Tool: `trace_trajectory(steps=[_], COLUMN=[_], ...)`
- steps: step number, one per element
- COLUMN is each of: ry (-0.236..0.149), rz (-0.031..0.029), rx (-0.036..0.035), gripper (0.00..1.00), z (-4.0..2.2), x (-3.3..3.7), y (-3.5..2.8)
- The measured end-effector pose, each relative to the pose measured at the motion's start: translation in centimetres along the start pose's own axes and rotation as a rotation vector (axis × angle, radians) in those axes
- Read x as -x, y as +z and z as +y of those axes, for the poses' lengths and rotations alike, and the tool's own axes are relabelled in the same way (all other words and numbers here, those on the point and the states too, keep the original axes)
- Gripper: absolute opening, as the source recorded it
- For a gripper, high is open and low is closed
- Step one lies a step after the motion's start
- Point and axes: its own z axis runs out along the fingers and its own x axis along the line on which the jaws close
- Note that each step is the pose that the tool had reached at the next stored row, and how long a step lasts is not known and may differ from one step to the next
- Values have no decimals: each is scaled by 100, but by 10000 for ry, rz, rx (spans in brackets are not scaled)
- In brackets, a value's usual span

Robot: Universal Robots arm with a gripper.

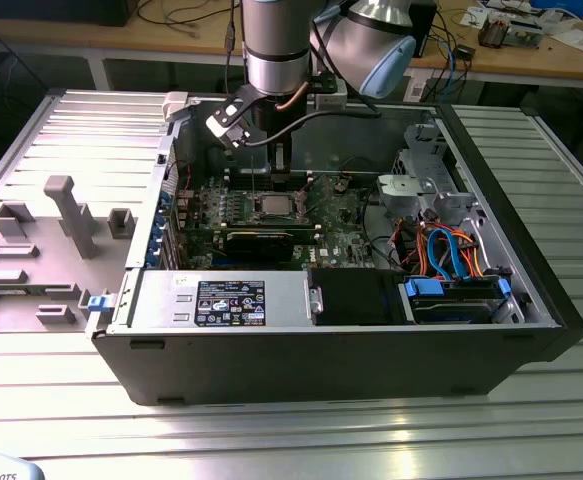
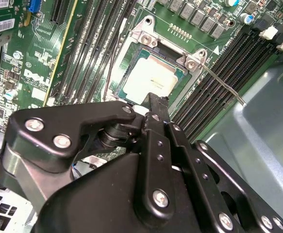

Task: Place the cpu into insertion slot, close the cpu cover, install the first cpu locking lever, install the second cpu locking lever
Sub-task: 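Close the cpu cover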

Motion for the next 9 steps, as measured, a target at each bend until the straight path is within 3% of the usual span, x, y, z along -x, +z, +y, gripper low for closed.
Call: trace_trajectory(steps=[3,9], ry=[0,1], rz=[-3,-2], rx=[-135,-135], gripper=[11,11], z=[21,22], x=[0,-1], y=[1,2])
